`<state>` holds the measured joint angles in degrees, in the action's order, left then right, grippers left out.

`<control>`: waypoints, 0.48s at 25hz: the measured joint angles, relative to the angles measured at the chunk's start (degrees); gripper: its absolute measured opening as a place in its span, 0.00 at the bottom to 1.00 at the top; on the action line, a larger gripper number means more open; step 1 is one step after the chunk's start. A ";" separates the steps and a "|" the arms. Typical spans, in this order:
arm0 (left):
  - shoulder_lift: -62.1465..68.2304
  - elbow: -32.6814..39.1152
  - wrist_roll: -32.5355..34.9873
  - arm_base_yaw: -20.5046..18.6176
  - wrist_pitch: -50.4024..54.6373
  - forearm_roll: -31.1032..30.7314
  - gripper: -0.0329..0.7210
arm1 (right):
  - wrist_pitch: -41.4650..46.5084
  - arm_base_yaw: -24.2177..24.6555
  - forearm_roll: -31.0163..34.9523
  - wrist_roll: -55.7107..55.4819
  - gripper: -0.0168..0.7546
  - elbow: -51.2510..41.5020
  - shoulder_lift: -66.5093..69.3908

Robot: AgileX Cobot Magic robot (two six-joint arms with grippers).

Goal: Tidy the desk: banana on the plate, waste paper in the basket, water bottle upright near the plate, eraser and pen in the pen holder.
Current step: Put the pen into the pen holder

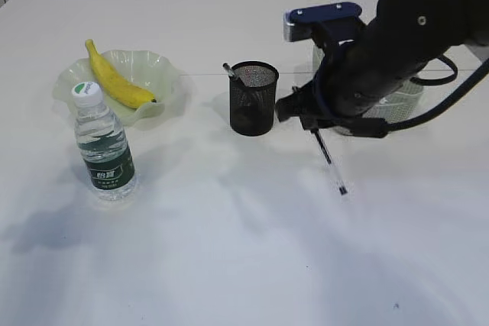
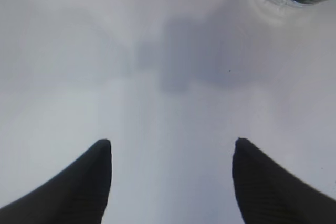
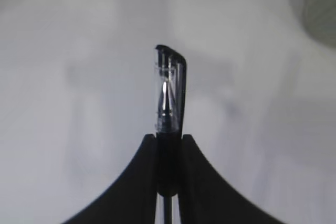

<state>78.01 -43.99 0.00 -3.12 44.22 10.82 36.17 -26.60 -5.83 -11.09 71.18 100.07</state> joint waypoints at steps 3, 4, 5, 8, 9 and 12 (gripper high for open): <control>0.00 0.00 0.00 0.00 0.00 0.00 0.72 | -8.90 1.03 -0.21 2.08 0.09 0.00 0.07; 0.00 0.00 0.00 0.00 0.00 0.00 0.72 | -12.03 1.15 -0.35 2.49 0.09 0.00 0.19; 0.00 0.00 0.00 0.00 0.00 0.00 0.71 | -14.66 1.15 -0.35 2.73 0.09 0.00 0.30; 0.00 0.00 0.00 0.00 0.00 0.00 0.69 | -24.12 1.15 -0.35 2.94 0.09 0.00 1.39; 0.00 0.00 0.00 0.00 0.00 0.00 0.69 | -27.38 1.15 -0.35 2.94 0.09 0.00 1.89; 0.00 0.00 0.00 0.00 0.00 0.00 0.68 | -35.66 1.15 -0.35 2.96 0.09 -0.13 3.21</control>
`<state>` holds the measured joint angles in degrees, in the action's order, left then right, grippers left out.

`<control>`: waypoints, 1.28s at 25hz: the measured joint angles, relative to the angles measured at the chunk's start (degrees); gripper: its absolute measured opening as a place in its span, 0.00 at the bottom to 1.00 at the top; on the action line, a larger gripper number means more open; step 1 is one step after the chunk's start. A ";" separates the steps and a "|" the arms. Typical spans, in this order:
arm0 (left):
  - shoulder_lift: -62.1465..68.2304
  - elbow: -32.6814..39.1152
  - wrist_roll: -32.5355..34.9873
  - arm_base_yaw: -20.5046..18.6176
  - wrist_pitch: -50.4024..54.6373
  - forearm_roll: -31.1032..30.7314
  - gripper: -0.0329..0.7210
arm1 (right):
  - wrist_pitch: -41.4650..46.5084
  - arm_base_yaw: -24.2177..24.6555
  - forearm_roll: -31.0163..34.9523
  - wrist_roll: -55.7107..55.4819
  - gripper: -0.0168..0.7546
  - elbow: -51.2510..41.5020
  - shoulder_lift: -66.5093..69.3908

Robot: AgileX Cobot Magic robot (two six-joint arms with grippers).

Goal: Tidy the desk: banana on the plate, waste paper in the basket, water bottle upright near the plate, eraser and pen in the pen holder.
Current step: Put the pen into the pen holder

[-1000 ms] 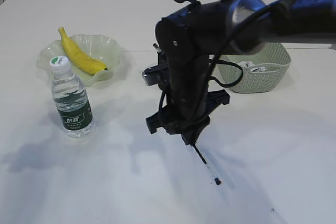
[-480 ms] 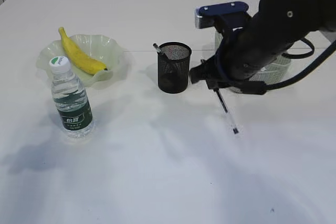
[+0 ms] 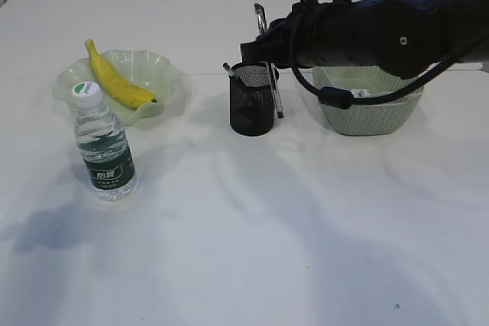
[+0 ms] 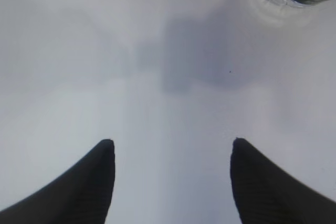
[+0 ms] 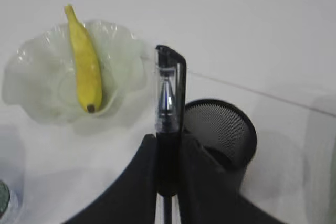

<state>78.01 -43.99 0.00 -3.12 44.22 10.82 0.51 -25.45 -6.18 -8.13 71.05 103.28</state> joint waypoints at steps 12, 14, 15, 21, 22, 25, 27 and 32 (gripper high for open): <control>0.00 0.00 0.00 0.00 -0.29 0.00 0.67 | -18.05 2.10 0.00 0.21 0.09 2.61 7.19; 0.00 0.00 0.00 0.00 -0.43 0.00 0.67 | -18.31 2.69 -0.10 0.32 0.09 4.45 8.48; 0.00 0.00 0.00 0.00 -0.43 0.00 0.67 | -18.31 2.93 -0.10 0.57 0.09 5.57 9.27; 0.00 0.00 0.00 0.00 -1.42 0.00 0.67 | -19.98 3.28 -0.30 1.05 0.09 11.96 15.18; 0.00 0.00 0.00 0.00 -1.51 0.00 0.67 | -19.98 3.28 -0.30 1.05 0.09 12.89 16.07; 0.00 0.00 0.00 0.00 -1.51 0.00 0.67 | -20.33 3.28 -0.43 1.43 0.09 14.84 18.07; 0.00 0.00 0.00 0.00 -1.51 0.00 0.67 | -20.57 3.37 -0.43 1.75 0.09 15.29 18.99; 0.00 0.00 0.00 0.00 -1.51 0.00 0.67 | -20.80 3.72 -0.43 2.11 0.09 15.42 20.81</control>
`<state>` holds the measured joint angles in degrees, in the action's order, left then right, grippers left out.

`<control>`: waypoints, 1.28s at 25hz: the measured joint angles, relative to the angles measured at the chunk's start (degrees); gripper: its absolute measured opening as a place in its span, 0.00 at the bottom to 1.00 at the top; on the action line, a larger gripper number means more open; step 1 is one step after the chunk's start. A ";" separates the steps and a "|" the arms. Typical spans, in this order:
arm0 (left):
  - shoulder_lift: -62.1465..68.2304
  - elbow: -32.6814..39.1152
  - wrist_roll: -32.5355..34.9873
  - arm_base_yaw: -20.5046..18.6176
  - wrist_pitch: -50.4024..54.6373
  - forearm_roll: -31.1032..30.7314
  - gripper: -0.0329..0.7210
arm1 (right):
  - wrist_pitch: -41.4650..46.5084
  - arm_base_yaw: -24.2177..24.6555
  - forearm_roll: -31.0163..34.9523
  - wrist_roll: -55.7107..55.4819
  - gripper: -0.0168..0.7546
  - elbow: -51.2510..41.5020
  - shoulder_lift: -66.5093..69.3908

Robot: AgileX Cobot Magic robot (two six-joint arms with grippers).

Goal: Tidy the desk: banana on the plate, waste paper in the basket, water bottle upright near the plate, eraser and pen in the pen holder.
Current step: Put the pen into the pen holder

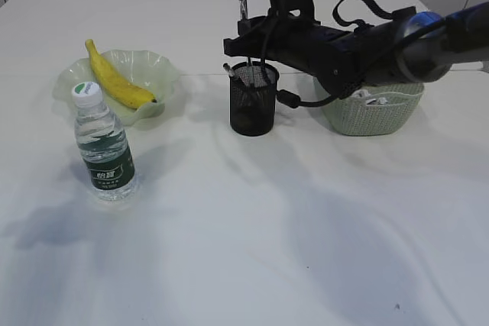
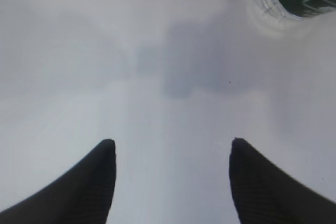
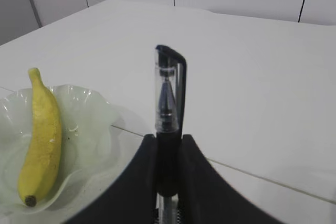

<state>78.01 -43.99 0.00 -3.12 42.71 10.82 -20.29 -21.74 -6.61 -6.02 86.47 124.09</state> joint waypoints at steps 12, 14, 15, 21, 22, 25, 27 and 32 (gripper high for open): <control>0.00 0.00 0.00 0.00 -0.13 0.00 0.67 | 1.09 1.35 0.35 0.26 0.12 0.63 2.01; 0.00 0.00 0.00 0.00 -0.17 0.00 0.67 | 1.35 1.35 0.35 0.26 0.15 0.63 2.01; 0.00 0.00 0.00 0.00 -0.17 0.00 0.67 | 1.46 1.35 0.35 0.26 0.16 0.63 2.01; 0.00 0.00 0.00 0.00 -0.26 0.00 0.67 | 1.80 1.35 0.35 0.92 0.27 0.63 2.01; 0.00 0.00 0.00 0.00 -0.26 0.00 0.67 | 1.80 1.35 0.35 0.88 0.29 0.63 2.01; 0.00 0.00 0.00 0.00 -0.26 0.00 0.67 | 1.80 1.35 0.35 0.88 0.31 0.63 2.01; 0.00 0.00 0.00 0.00 -0.26 0.00 0.67 | 2.13 1.35 0.35 0.88 0.32 0.63 1.67; 0.00 0.00 0.00 0.00 -0.26 0.00 0.67 | 9.27 1.35 0.35 0.88 0.32 0.63 -3.70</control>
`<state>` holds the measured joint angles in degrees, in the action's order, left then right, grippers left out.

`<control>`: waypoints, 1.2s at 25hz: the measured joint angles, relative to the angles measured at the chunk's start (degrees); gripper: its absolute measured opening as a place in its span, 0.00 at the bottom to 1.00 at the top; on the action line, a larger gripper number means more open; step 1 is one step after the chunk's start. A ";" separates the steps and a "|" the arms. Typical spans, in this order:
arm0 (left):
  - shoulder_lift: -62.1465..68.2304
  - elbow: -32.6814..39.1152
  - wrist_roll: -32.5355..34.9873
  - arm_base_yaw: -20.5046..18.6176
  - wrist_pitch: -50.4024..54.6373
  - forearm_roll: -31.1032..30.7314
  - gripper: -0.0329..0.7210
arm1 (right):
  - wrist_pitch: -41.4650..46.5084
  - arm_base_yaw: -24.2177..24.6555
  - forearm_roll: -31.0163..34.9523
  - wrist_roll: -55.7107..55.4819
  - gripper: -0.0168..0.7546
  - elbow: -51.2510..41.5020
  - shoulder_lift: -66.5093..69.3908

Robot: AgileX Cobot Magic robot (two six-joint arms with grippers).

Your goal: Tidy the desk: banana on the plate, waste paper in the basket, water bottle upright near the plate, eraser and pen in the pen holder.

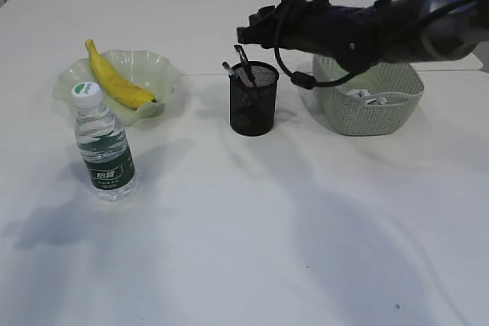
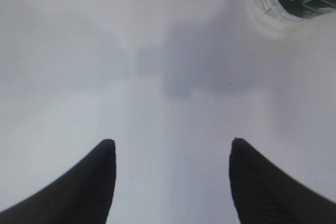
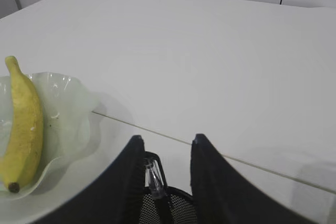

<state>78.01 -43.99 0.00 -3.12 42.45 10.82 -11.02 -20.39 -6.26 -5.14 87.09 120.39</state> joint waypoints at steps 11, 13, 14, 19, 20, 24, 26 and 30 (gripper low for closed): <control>0.00 0.00 0.00 0.00 0.22 -0.98 0.67 | 42.38 0.00 -0.12 3.78 0.32 0.12 -12.65; 0.00 0.00 0.00 0.00 0.22 -1.26 0.67 | 50.67 0.00 1.28 8.49 0.32 0.12 -14.54; 0.00 0.00 0.00 0.00 0.22 -1.25 0.67 | 54.80 0.00 1.98 10.37 0.32 0.12 -15.21; 0.00 0.00 0.00 0.00 0.56 -1.50 0.67 | 66.69 1.37 8.28 14.79 0.32 0.12 -16.66; 0.00 0.00 0.00 0.00 0.84 -1.60 0.67 | 67.72 2.46 10.52 15.29 0.32 0.12 -16.65; -0.37 0.00 0.00 0.00 2.02 -1.85 0.67 | 70.63 8.43 17.26 16.46 0.32 0.12 -16.89; -1.56 0.00 0.00 0.00 2.12 -1.94 0.67 | 72.59 11.41 17.47 16.46 0.32 0.12 -17.34; -5.02 0.00 0.52 0.00 3.03 -2.59 0.67 | 73.18 16.89 16.58 13.07 0.32 -1.45 -20.36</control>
<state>72.99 -43.99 0.52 -3.12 45.48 8.23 62.16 -3.50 10.32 7.93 85.65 100.02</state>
